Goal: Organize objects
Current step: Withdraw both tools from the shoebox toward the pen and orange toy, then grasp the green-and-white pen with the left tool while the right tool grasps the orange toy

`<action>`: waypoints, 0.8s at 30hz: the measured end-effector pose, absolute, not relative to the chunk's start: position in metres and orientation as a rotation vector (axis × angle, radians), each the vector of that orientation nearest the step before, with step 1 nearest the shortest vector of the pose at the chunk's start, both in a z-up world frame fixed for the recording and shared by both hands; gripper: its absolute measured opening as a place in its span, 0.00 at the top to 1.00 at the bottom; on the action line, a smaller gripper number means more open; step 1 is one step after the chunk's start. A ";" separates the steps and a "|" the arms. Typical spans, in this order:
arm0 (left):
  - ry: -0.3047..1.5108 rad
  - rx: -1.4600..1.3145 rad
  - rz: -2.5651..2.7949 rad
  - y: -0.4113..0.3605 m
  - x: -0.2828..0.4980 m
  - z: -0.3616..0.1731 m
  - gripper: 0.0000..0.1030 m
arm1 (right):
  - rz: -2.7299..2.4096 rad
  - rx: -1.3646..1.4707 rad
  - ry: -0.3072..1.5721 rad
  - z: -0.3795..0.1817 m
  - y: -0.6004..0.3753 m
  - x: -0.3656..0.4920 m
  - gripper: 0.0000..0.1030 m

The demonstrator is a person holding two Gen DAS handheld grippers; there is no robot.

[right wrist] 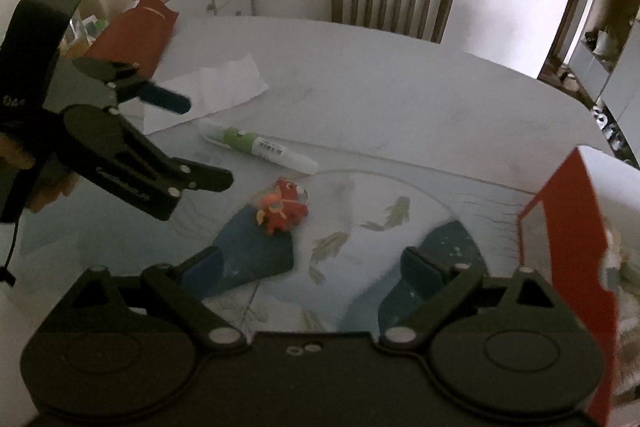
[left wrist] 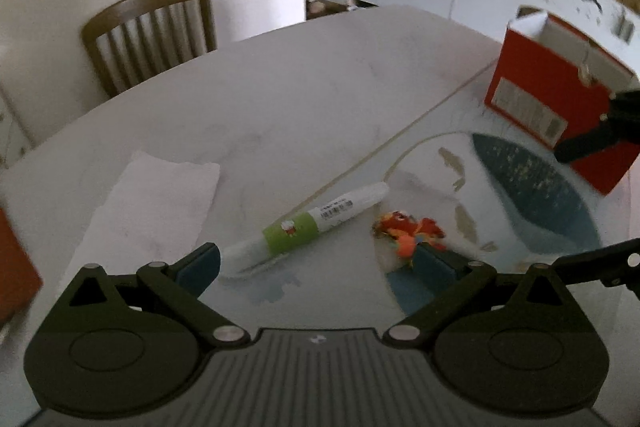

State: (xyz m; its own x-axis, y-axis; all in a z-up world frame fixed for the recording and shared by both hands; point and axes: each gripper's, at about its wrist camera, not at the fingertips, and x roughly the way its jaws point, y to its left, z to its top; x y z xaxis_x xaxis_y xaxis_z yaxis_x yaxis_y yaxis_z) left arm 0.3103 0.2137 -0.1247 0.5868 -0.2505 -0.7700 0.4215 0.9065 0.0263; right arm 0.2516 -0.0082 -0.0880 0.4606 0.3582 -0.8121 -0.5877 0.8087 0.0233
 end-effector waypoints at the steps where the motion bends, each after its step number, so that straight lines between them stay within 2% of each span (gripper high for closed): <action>1: 0.859 0.234 -0.408 0.214 0.315 -0.127 0.00 | 0.588 -0.278 0.924 -0.090 -0.006 0.254 0.08; 19: 0.881 0.337 -0.489 0.216 0.356 -0.156 0.01 | 0.612 -0.293 0.971 -0.129 0.031 0.293 0.14; 24: 0.881 0.343 -0.494 0.217 0.357 -0.158 0.04 | 0.619 -0.298 0.984 -0.138 0.038 0.298 0.19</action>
State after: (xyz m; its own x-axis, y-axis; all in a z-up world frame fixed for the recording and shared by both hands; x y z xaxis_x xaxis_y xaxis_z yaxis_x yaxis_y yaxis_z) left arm 0.3574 0.2173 -0.1584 0.5362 -0.2682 -0.8003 0.5431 0.8354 0.0839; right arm 0.2977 0.0385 -0.1385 0.4012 0.3508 -0.8461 -0.6109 0.7908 0.0382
